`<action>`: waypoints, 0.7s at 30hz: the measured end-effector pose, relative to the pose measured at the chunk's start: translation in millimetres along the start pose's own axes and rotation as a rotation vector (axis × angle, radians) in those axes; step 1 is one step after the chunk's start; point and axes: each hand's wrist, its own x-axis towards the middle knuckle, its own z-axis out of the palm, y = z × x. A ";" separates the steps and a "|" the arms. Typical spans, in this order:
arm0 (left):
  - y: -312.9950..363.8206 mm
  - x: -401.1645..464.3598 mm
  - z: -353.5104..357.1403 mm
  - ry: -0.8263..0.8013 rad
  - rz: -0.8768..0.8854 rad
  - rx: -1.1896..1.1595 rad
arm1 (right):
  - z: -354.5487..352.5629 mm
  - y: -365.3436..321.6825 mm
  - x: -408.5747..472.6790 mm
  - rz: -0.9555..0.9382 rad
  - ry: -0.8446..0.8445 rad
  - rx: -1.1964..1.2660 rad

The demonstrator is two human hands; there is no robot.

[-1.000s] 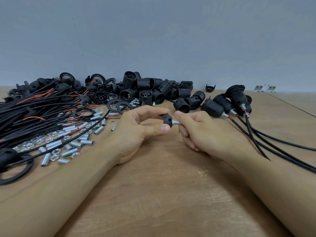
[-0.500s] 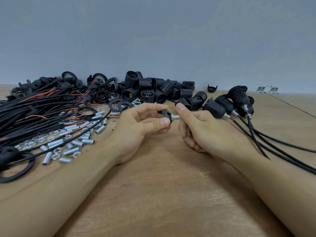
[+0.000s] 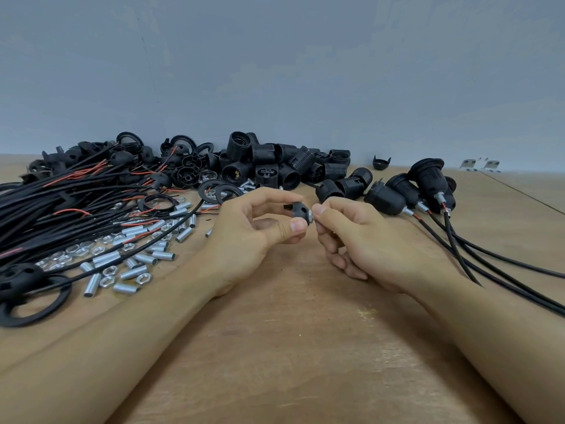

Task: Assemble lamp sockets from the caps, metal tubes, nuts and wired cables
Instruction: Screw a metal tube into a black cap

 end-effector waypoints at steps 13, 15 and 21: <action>13.5 8.6 -85.9 0.444 -0.354 1.534 | -7.7 6.3 5.5 0.039 0.143 -0.021; 12.2 11.6 -86.2 0.496 -0.348 1.524 | -8.5 5.1 4.6 0.045 0.143 0.009; 21.3 12.4 -94.8 0.754 -0.025 1.448 | -11.0 4.8 4.8 0.058 0.163 0.061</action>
